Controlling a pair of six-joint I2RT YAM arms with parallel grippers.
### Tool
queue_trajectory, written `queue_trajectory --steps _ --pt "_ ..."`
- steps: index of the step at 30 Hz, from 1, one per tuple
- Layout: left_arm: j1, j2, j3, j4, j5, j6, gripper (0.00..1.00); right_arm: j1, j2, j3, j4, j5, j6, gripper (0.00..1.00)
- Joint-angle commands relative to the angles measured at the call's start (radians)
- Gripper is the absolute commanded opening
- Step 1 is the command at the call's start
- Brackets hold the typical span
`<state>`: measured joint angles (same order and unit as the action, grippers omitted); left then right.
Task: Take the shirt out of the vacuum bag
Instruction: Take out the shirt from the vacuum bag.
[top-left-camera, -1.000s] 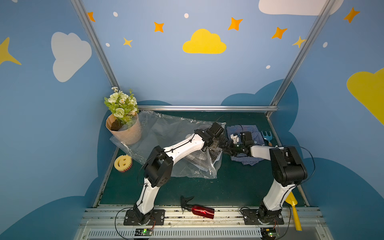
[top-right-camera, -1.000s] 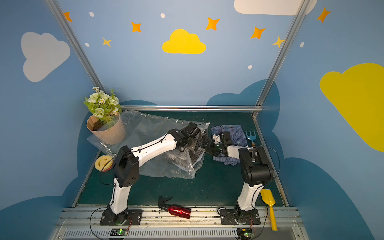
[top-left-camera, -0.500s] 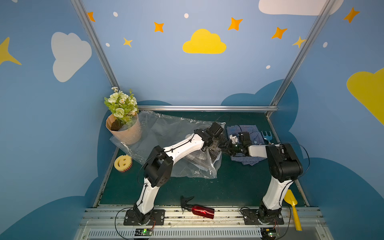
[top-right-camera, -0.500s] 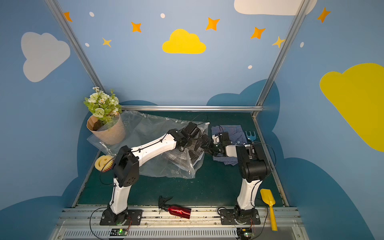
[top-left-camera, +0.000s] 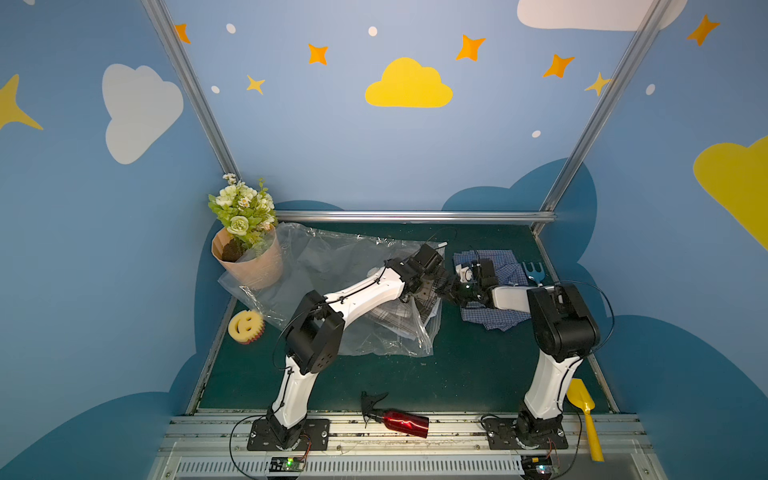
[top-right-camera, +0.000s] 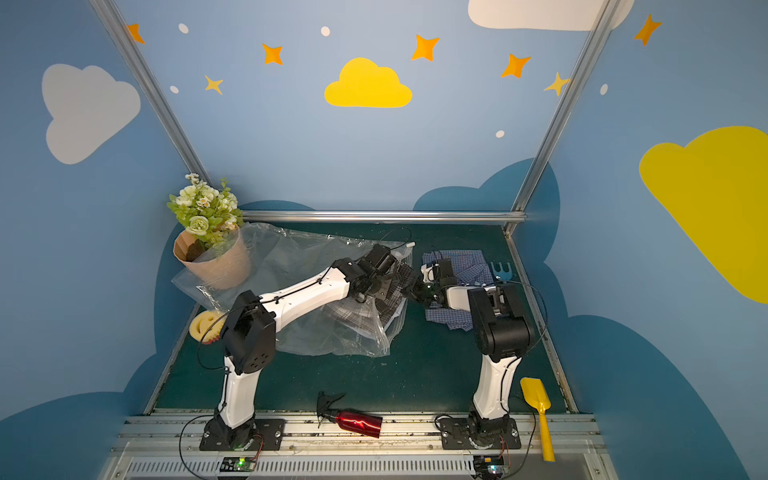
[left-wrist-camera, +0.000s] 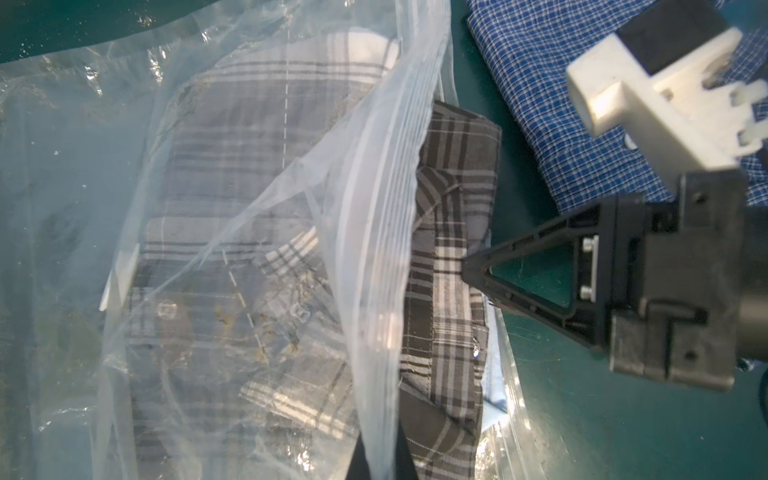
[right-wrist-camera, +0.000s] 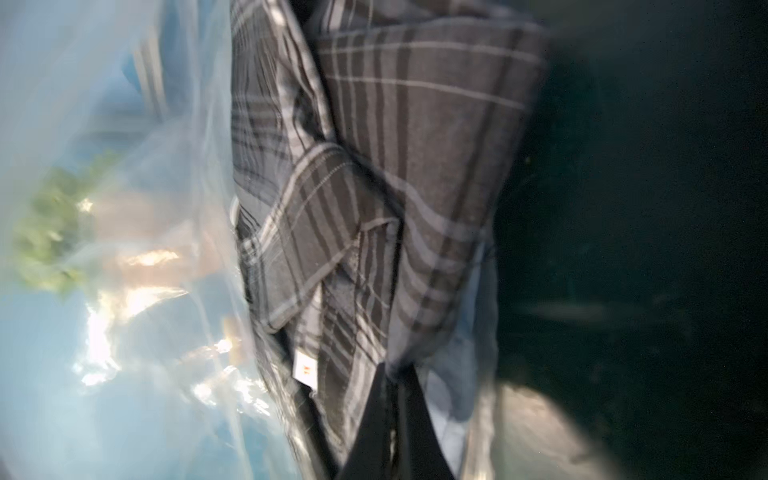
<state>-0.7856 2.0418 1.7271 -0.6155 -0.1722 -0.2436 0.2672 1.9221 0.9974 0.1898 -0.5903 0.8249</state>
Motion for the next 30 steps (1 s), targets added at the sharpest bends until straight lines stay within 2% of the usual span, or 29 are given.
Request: queue_trajectory --steps 1,11,18,27,29,30 --pt "0.007 -0.046 -0.022 0.011 0.008 -0.007 0.04 0.011 -0.010 0.041 -0.032 0.023 -0.019 0.00" --pt "0.044 -0.058 -0.085 0.056 0.023 -0.022 0.04 -0.001 -0.175 0.065 -0.216 0.052 -0.110 0.00" --pt "0.063 -0.057 -0.098 0.072 0.030 -0.023 0.04 -0.049 -0.247 0.044 -0.328 0.066 -0.180 0.00" --pt "0.068 -0.058 -0.090 0.068 0.034 -0.020 0.04 -0.086 -0.141 -0.009 -0.158 -0.010 -0.131 0.00" --pt "0.069 -0.064 -0.097 0.065 0.028 -0.020 0.04 -0.088 -0.112 -0.018 -0.119 -0.011 -0.121 0.07" --pt "0.070 -0.068 -0.101 0.068 0.027 -0.022 0.04 -0.088 -0.100 -0.019 -0.107 -0.016 -0.117 0.14"
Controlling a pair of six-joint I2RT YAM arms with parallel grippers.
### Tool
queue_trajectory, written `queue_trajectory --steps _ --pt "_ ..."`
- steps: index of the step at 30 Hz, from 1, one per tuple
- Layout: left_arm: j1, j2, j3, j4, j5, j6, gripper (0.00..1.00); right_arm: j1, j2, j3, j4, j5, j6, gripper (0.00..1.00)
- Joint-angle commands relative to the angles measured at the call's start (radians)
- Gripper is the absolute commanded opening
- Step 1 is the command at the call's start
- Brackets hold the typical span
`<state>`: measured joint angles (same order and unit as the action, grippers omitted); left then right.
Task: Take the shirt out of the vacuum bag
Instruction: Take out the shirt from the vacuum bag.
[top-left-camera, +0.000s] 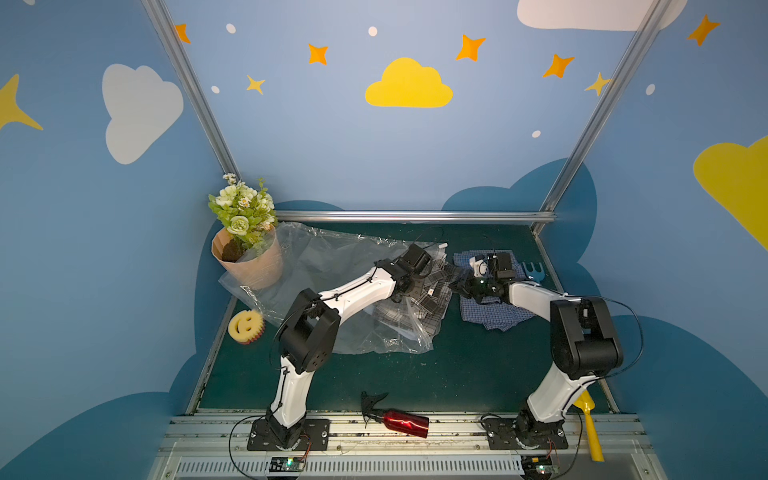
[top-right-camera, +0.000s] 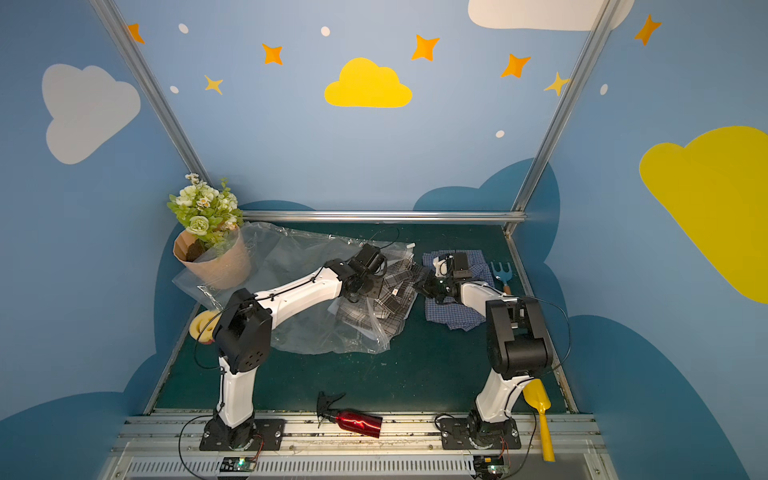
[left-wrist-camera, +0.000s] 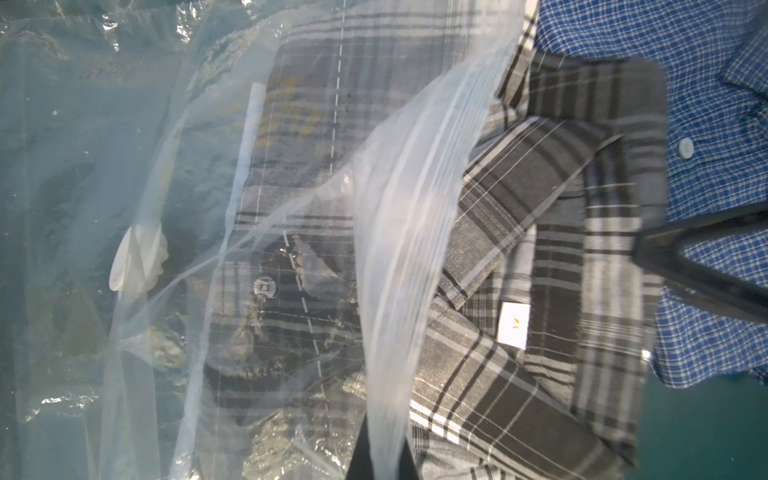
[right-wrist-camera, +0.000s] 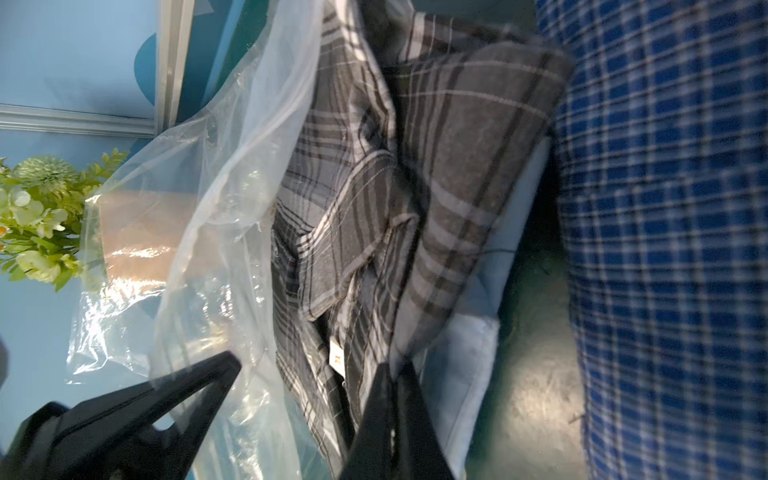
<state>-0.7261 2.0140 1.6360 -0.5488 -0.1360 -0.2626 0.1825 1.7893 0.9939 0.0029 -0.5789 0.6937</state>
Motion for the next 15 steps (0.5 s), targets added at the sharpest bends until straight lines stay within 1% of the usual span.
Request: queue_trajectory --steps 1,2,4,6,8,12,15 --pt "0.011 -0.043 -0.014 0.000 -0.010 -0.003 0.04 -0.004 0.046 -0.019 0.099 -0.032 0.017 0.21" --pt "0.011 -0.046 -0.017 0.001 -0.011 -0.004 0.04 -0.005 0.059 -0.022 0.113 -0.036 0.022 0.25" --pt "0.012 -0.048 -0.022 0.000 -0.011 -0.006 0.04 -0.005 0.082 -0.031 0.145 -0.048 0.035 0.31" --pt "0.013 -0.049 -0.025 0.000 -0.011 -0.006 0.04 -0.005 0.098 -0.041 0.169 -0.050 0.045 0.34" --pt "0.013 -0.050 -0.025 0.000 -0.011 -0.007 0.04 -0.005 0.106 -0.052 0.188 -0.051 0.056 0.35" --pt "0.015 -0.049 -0.025 0.001 -0.011 -0.007 0.04 -0.006 0.098 -0.070 0.218 -0.045 0.075 0.28" --pt "0.015 -0.047 -0.027 0.003 -0.010 -0.008 0.04 -0.003 0.082 -0.068 0.214 -0.040 0.078 0.20"
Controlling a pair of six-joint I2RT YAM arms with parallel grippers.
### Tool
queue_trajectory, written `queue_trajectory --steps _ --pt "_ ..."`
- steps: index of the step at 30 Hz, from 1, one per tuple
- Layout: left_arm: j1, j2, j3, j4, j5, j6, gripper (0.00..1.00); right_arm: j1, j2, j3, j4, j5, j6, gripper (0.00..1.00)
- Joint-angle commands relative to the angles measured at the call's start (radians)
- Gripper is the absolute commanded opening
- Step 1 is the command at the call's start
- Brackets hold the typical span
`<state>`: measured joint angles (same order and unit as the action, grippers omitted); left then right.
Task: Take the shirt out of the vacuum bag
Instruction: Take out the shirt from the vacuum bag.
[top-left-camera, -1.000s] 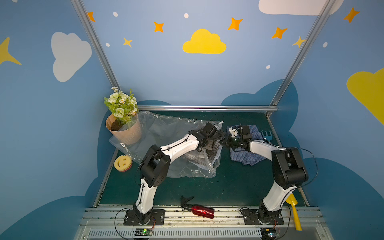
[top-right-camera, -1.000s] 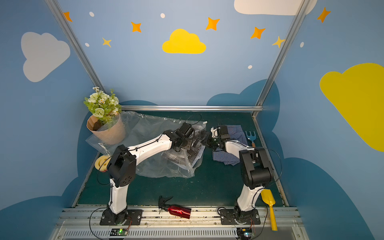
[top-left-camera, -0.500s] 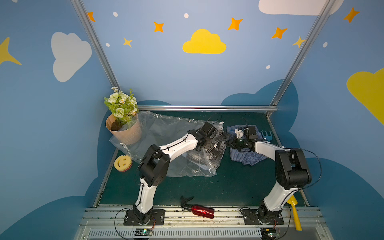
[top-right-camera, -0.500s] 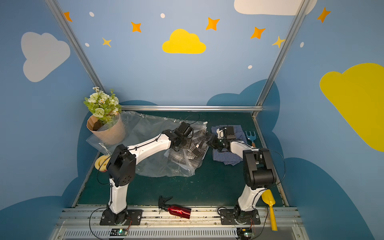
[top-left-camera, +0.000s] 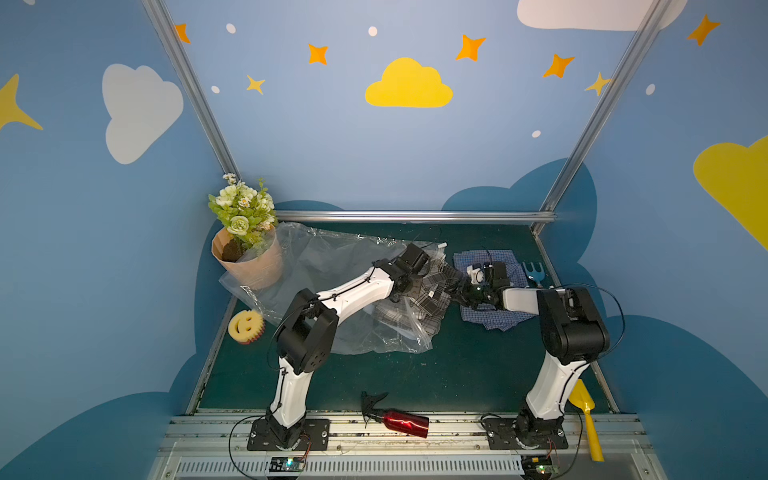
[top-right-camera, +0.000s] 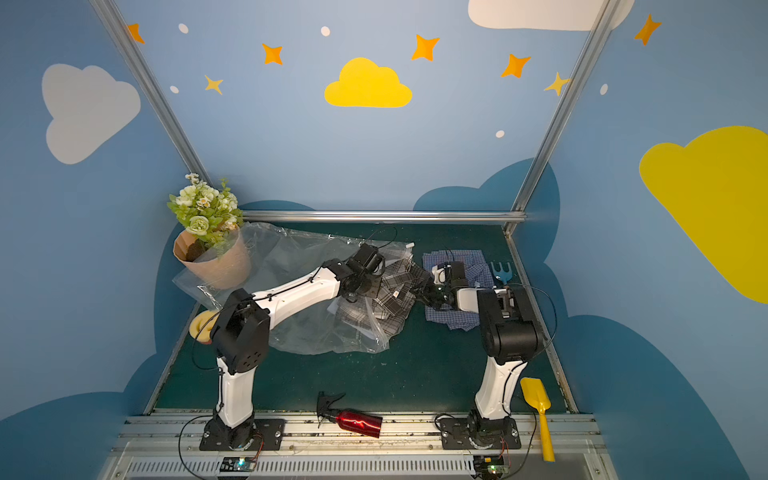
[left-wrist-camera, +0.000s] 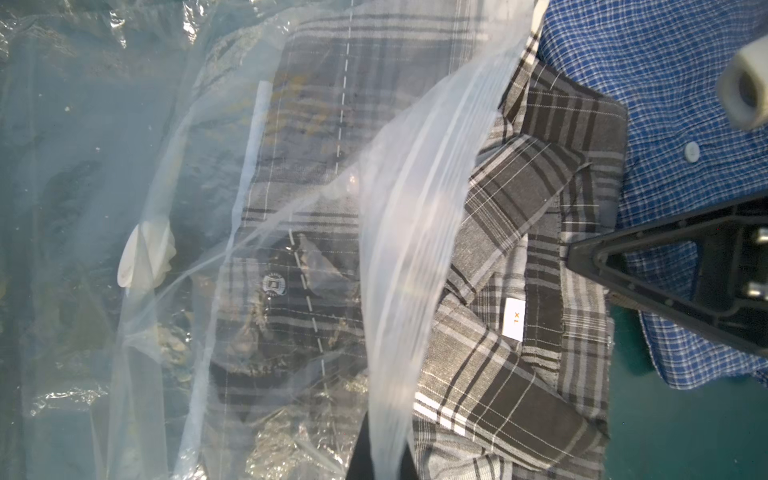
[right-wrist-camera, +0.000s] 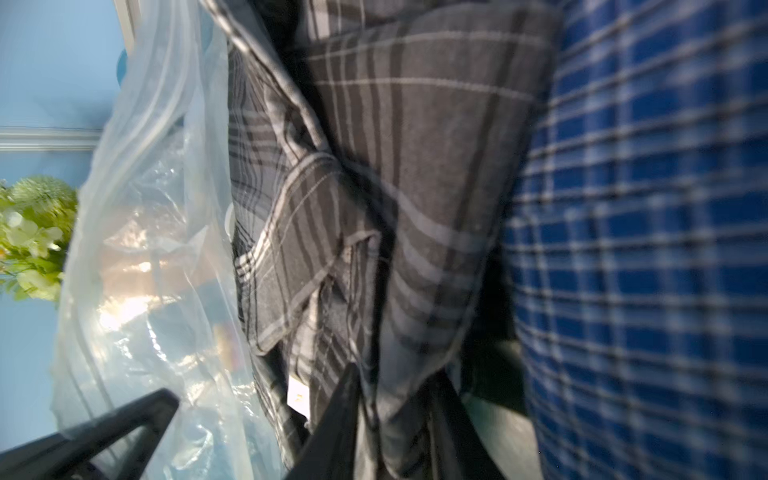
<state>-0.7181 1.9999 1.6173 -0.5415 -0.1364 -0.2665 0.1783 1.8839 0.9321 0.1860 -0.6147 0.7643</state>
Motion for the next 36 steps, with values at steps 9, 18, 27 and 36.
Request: queue_trajectory --steps 9,18,27,36 --pt "0.018 -0.030 -0.038 0.024 -0.003 -0.018 0.04 -0.008 -0.130 0.076 -0.176 0.036 -0.076 0.00" --pt "0.049 -0.038 -0.075 0.061 -0.005 -0.030 0.05 -0.039 -0.199 0.252 -0.524 0.065 -0.230 0.00" --pt "0.071 -0.029 -0.079 0.074 0.007 -0.025 0.06 -0.139 -0.250 0.323 -0.742 0.093 -0.351 0.00" --pt "0.083 -0.003 -0.069 0.101 0.030 -0.034 0.06 -0.260 -0.245 0.427 -0.907 0.116 -0.470 0.00"
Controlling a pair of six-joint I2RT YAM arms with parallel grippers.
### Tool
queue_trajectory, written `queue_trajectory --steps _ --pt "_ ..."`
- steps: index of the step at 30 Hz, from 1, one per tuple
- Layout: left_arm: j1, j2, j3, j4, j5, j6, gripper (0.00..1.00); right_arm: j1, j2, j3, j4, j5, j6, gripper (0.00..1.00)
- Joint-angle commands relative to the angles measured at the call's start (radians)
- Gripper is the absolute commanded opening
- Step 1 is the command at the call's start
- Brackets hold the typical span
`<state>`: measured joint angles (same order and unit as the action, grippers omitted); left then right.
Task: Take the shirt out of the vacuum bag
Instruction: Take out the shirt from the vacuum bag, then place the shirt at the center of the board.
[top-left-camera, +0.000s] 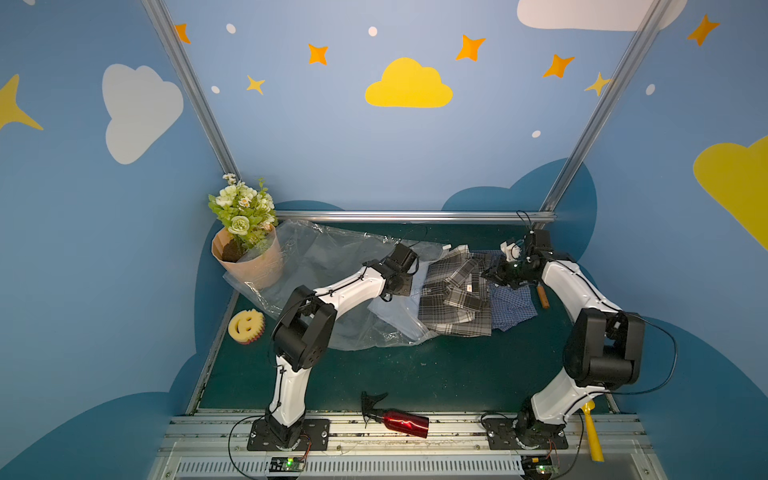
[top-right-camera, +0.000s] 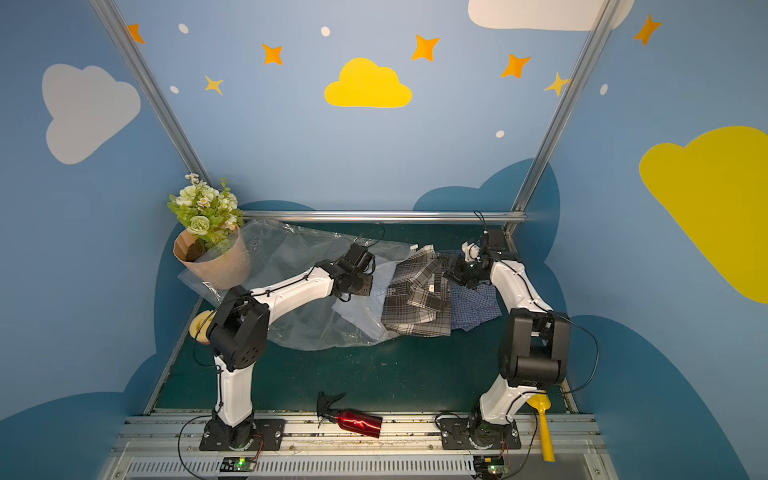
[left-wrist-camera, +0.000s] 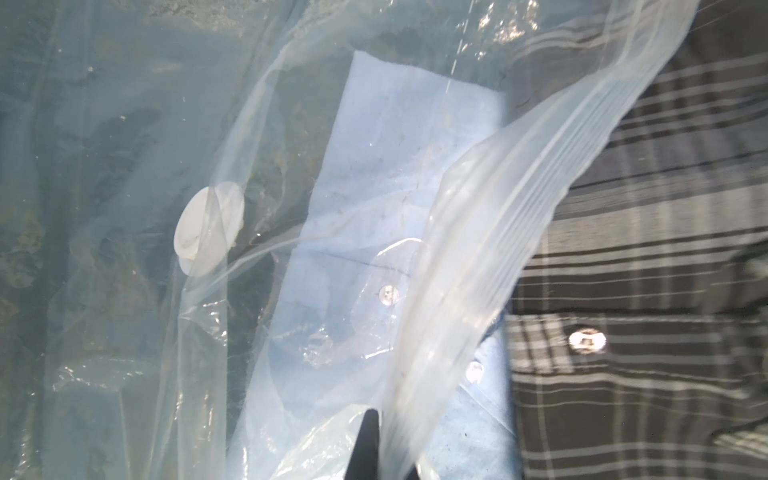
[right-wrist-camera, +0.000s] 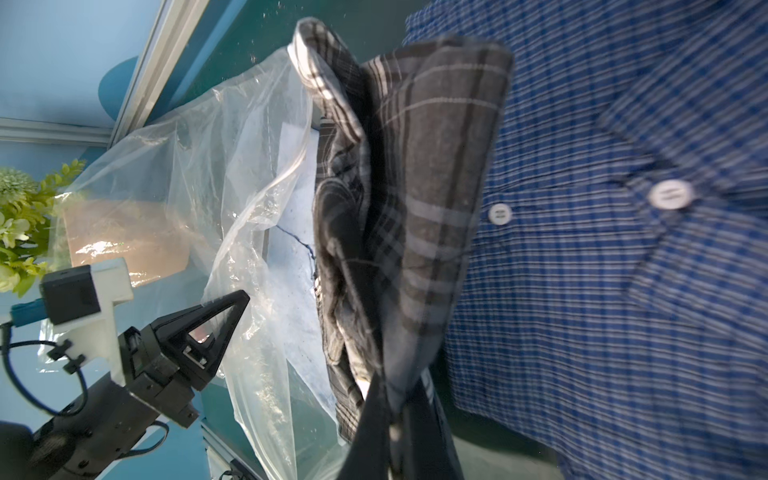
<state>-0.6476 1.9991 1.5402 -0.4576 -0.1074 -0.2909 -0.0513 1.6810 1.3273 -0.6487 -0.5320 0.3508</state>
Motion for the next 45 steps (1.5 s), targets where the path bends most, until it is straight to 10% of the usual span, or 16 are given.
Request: queue_trajectory --steps 1,10,16,20,45 --pt "0.014 0.001 0.013 0.016 0.002 -0.011 0.06 -0.044 -0.045 0.032 -0.080 0.043 -0.063 0.00" --pt "0.028 0.009 0.015 0.018 0.001 -0.007 0.12 -0.199 -0.065 -0.073 -0.011 0.076 -0.055 0.00" --pt "0.031 -0.031 0.045 0.039 0.049 -0.001 0.58 -0.213 -0.013 -0.057 -0.015 0.112 -0.080 0.00" --pt "0.020 -0.061 0.104 0.048 0.161 0.016 0.70 -0.222 0.025 -0.065 0.014 0.106 -0.071 0.00" --pt "-0.099 0.305 0.339 0.182 0.574 -0.137 0.61 -0.267 0.075 -0.131 0.150 -0.014 -0.002 0.00"
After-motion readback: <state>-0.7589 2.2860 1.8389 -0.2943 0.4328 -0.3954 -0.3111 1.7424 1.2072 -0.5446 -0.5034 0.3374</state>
